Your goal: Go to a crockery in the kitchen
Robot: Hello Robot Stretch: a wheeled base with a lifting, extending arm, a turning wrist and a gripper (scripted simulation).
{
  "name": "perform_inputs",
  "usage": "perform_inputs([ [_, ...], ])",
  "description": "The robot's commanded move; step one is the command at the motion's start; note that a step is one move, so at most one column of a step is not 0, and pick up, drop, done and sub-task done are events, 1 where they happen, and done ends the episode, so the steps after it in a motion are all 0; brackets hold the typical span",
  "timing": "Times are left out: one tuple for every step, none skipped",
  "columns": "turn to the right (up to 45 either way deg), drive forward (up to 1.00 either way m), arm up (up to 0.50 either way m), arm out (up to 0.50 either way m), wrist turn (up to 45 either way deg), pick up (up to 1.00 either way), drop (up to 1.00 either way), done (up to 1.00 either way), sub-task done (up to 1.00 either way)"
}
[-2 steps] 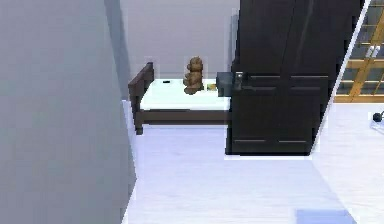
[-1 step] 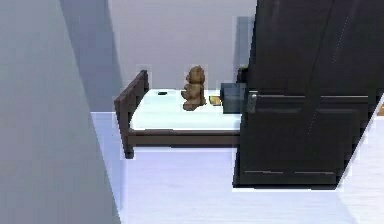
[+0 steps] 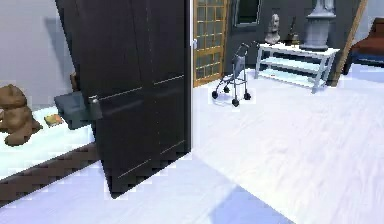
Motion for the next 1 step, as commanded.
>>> perform_inputs([
  [36.0, 0.0, 0.0, 0.0, 0.0, 0.0, 0.0, 0.0, 0.0],
])
